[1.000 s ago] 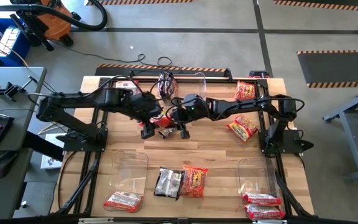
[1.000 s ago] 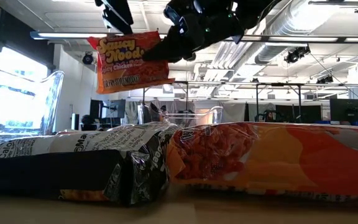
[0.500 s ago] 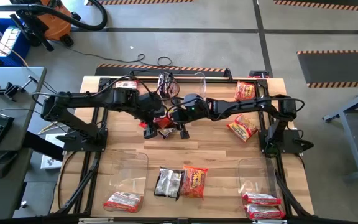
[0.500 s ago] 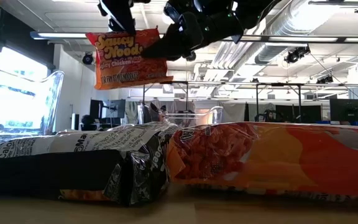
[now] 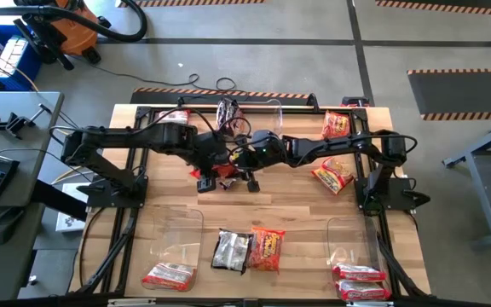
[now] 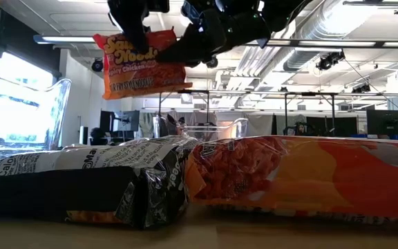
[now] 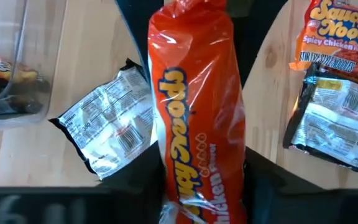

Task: Sort Maruchan noodles
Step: Put the top left orange noodle pack into the bottom left transparent bin

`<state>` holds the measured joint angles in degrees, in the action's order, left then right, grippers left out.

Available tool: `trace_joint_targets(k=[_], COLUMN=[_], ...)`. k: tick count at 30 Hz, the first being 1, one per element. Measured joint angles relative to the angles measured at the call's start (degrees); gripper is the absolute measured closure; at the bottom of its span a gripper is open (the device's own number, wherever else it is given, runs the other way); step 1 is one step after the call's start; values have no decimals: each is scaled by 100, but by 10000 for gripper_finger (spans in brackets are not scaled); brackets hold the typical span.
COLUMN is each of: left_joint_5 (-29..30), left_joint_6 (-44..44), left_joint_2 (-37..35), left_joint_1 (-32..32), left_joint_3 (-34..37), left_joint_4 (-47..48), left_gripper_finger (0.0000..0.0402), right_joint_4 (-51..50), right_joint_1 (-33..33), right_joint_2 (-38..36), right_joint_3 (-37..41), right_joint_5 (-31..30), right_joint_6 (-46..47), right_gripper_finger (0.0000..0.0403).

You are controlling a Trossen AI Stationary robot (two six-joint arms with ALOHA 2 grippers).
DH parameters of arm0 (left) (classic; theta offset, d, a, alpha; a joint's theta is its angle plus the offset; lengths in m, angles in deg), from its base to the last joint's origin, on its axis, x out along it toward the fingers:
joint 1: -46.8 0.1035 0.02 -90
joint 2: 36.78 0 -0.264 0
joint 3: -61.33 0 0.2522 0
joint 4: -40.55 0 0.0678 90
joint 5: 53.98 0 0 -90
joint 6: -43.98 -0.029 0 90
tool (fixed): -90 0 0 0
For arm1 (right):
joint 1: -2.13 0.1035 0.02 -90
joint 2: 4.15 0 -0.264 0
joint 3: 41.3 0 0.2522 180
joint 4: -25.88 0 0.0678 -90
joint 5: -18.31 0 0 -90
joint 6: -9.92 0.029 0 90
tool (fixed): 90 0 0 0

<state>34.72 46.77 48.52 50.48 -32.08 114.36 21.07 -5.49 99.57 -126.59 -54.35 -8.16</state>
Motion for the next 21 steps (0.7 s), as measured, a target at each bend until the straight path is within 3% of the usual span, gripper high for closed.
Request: trace_joint_targets(k=[6, 12, 16, 21], left_joint_5=[11, 215, 297, 267], left_joint_6=[14, 40, 276, 543], left_joint_2=[-86, -218, -214, -199], left_joint_1=[0, -258, -700, -1534], left_joint_3=[2, -237, -574, -749], left_joint_4=[359, 1008, 1437, 1630], left_gripper_finger=[348, 361, 361, 361], right_joint_4=[122, -266, -940, -1350], right_joint_1=[0, -43, -121, -267], right_joint_2=[-11, -479, -910, -1099], right_joint_3=[0, 0, -13, 122], right_joint_5=[-348, -546, -788, -783], right_joint_6=[21, 56, -272, -294], right_gripper_finger=[240, 218, 229, 279])
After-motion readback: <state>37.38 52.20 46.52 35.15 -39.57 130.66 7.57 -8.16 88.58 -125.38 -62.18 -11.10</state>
